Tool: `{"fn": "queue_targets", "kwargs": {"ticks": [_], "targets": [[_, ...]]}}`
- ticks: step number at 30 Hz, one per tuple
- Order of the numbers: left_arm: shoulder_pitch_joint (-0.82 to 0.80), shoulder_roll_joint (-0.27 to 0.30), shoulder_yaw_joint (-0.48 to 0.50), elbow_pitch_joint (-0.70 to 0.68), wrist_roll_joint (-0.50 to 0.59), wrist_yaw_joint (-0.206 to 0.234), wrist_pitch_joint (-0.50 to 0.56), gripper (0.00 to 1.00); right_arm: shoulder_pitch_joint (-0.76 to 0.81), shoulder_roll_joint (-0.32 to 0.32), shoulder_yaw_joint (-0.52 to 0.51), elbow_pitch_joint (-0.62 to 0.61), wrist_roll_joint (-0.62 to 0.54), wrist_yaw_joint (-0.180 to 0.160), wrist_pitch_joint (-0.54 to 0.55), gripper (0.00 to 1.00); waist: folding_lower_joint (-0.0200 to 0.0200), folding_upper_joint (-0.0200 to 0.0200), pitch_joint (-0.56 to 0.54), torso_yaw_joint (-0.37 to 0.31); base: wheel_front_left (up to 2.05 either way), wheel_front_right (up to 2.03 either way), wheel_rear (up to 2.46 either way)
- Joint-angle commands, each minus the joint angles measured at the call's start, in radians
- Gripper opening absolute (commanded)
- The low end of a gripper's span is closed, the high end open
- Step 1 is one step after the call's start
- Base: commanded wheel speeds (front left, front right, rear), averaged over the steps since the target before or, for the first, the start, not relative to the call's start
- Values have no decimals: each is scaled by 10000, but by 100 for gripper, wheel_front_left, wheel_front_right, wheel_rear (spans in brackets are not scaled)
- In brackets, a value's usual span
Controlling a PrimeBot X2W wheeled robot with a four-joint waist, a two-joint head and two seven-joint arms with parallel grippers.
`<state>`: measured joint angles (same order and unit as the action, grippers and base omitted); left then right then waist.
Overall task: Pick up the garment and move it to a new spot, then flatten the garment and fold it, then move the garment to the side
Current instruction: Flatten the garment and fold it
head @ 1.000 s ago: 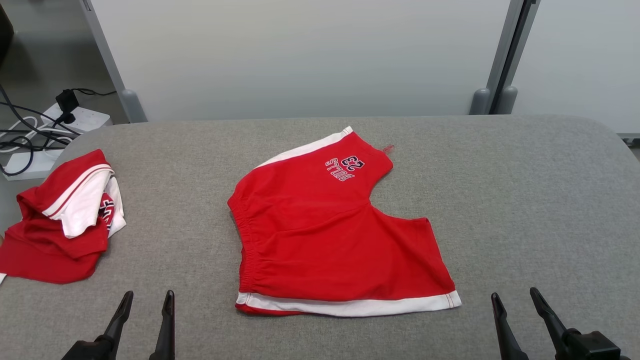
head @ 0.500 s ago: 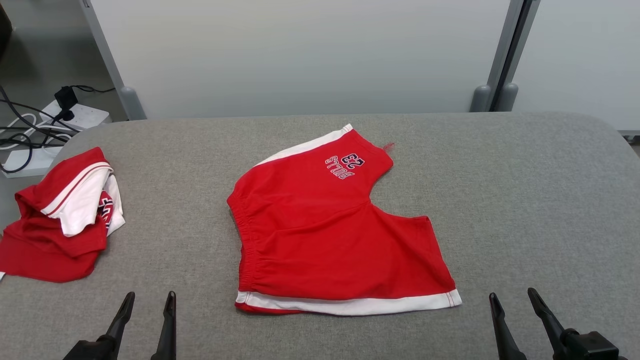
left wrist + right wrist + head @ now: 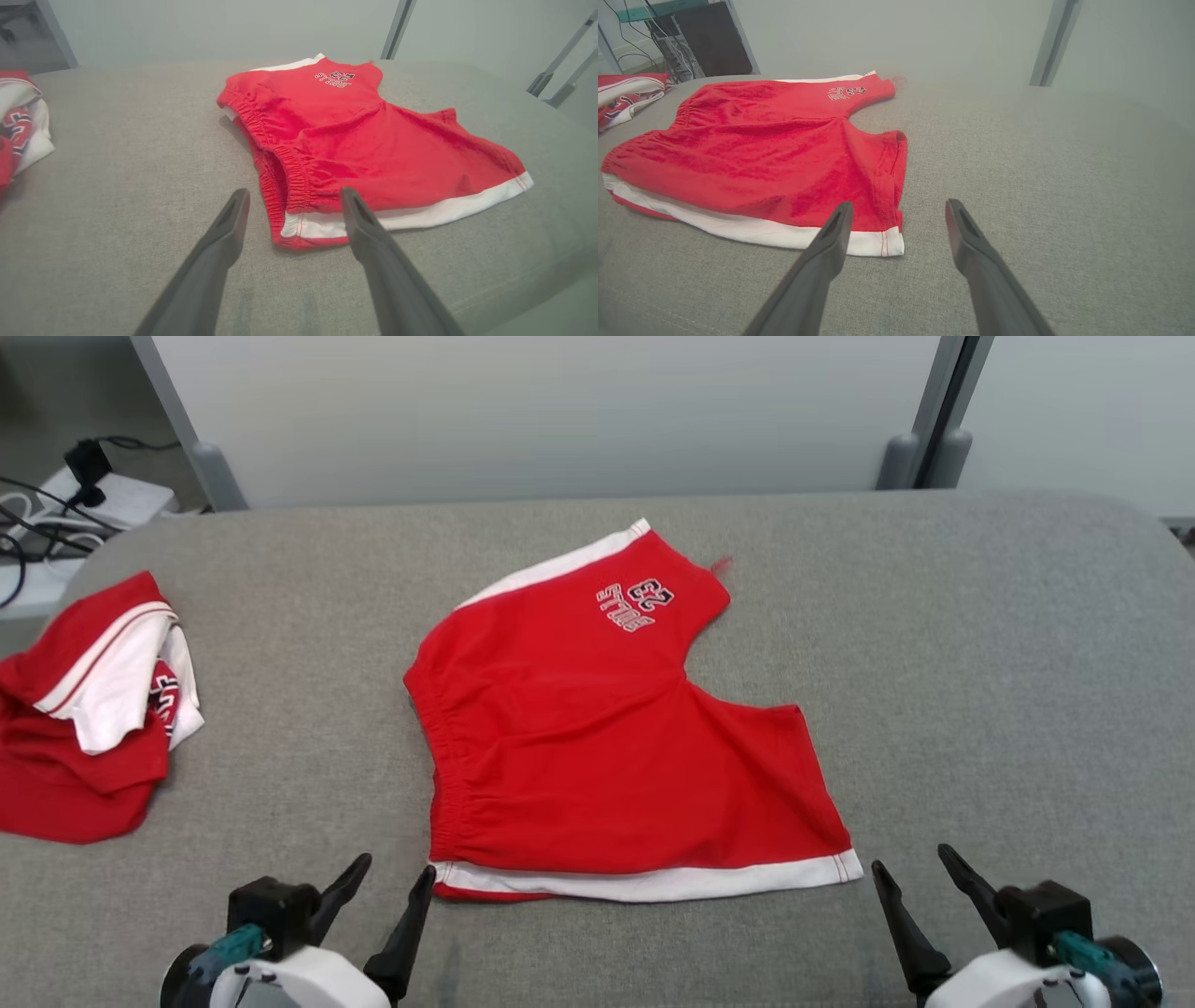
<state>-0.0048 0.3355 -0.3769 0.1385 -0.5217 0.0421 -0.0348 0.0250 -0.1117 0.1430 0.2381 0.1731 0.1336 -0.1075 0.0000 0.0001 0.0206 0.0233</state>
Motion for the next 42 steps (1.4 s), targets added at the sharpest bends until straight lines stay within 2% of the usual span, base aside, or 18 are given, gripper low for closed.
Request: {"fn": "queue_targets", "kwargs": {"ticks": [1, 4, 7, 16, 22, 23, 24, 25, 26, 35, 42], "targets": [[-832, 194, 208, 92, -177, -278, 223, 100, -587, -317, 409, -104, 124, -29, 242, 100, 0, -1, 439, -140, 0, 0, 0], [-1359, 172, 3, 648, -335, -690, 558, 100, -1020, -622, 763, 219, 286, -29, 593, 100, 0, -1, 989, -223, 0, 0, 0], [-1661, 150, -84, 1023, -408, -885, 660, 100, -1318, -757, 1018, 517, 381, -29, 793, 100, 0, -1, 1341, -258, 0, 0, 0], [-2286, 150, -357, 1855, -648, -1309, 958, 100, -2110, -874, 1498, 1265, 501, -29, 954, 100, 0, -1, 1989, -215, 0, 0, 0], [-2588, 146, -506, 2236, -754, -1445, 995, 100, -2553, -906, 1892, 1712, 588, -29, 1103, 100, 0, -1, 2214, -129, 0, 0, 0], [-2614, 150, -537, 2281, -774, -1463, 1015, 99, -2589, -906, 1941, 1781, 612, -29, 1129, 87, 0, -1, 2232, -115, 0, 0, 0], [-2632, 141, -541, 2308, -813, -1478, 990, 65, -2611, -896, 1984, 1856, 659, -29, 1173, 44, 0, -1, 2246, -104, 0, 0, 0], [-2649, 142, -558, 2337, -835, -1492, 980, 21, -2633, -893, 1998, 1898, 685, -29, 1156, 18, 0, -1, 2264, -92, 0, 0, 0], [-2669, 153, -590, 2369, -843, -1506, 992, 0, -2643, -885, 2000, 1952, 710, -29, 1163, 0, 0, -1, 2281, -83, 0, 0, 0], [-2165, 372, -788, 2040, -1031, -1560, 1114, 0, -1901, -743, 1587, 1818, 1141, -29, 1289, 0, 0, -1, 2196, -45, 0, 0, 0], [-1070, 780, -839, 843, -1219, -1285, 1538, 0, 13, -492, 565, 206, 1290, -29, 1794, 0, 0, -1, 1989, 109, 0, 0, 0]]}}
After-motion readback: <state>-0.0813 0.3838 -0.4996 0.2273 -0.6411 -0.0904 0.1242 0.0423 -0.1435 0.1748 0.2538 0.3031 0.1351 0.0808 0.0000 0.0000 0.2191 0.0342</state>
